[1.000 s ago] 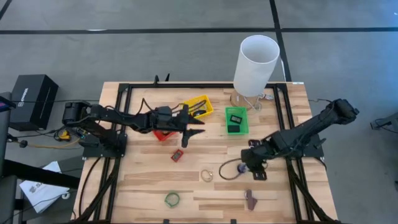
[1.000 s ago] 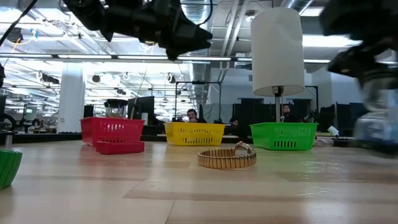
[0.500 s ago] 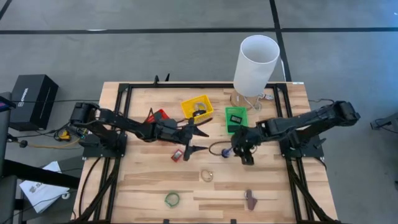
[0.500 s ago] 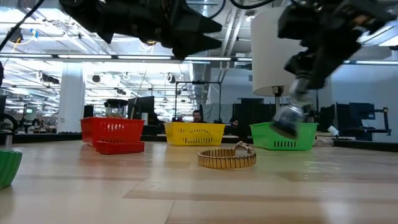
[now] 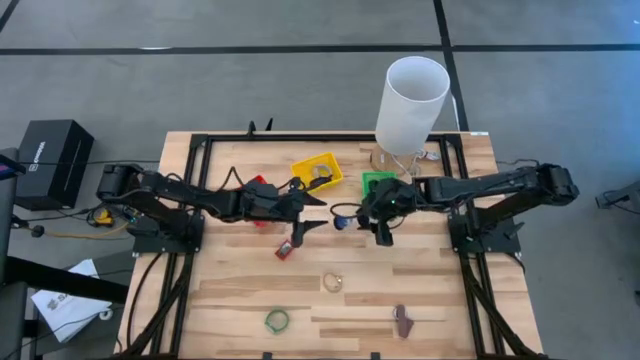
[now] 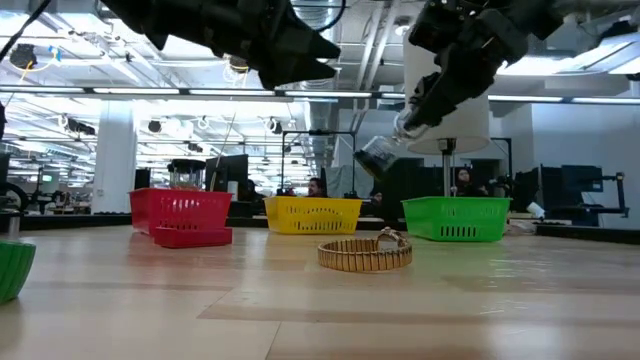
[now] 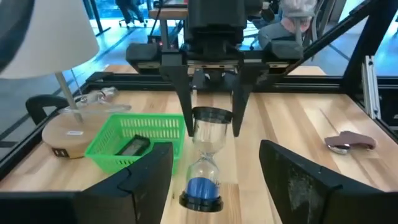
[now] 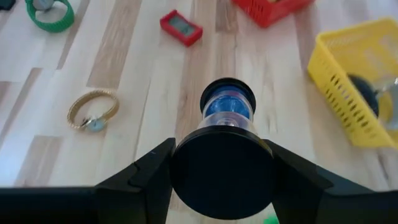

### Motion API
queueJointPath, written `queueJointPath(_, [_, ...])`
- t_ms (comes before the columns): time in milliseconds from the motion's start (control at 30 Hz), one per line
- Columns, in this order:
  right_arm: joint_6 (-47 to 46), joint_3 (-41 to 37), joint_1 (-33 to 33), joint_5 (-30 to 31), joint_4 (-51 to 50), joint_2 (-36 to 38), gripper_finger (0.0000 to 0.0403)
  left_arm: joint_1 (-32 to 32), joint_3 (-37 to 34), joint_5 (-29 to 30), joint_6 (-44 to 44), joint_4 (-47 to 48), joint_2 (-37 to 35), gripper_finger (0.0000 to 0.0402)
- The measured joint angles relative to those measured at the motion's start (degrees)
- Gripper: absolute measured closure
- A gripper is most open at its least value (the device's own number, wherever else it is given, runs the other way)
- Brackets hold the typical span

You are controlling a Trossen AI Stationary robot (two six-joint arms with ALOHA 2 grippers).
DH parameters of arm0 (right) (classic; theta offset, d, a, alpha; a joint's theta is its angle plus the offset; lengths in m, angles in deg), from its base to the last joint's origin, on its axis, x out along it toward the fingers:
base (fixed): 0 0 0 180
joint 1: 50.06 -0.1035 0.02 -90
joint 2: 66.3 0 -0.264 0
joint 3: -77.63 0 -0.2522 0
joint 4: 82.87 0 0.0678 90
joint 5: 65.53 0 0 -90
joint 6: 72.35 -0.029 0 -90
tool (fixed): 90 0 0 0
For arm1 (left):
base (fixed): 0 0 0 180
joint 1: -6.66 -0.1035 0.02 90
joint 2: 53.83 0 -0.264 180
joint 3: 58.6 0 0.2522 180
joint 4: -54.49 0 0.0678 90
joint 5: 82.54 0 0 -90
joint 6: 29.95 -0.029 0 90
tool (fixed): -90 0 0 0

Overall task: Pick & Place Office items
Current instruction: Put the blue hourglass into the red basket

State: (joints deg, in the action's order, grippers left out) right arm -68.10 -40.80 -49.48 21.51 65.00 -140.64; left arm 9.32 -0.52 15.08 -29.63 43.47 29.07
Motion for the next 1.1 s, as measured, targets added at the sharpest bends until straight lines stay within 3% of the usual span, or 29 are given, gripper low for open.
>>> queueJointPath(267, [3.4,0.0,0.4,0.0,4.1,0.0,0.0198,0.0,-0.1,-2.6,0.5,-1.2,5.6,0.0170])
queueJointPath(467, [3.4,0.0,0.4,0.0,4.0,0.0,0.0198,0.0,-0.1,1.4,-1.6,-5.5,11.2,0.0170])
queueJointPath(800, [3.7,0.0,0.4,0.0,5.7,0.0,0.0198,0.5,0.0,3.0,-1.8,-5.2,10.1,0.0114])
queueJointPath(1100, [9.6,1.5,0.8,-0.1,9.0,0.0,0.0198,0.8,0.0,6.1,-9.1,-4.0,5.3,0.0078])
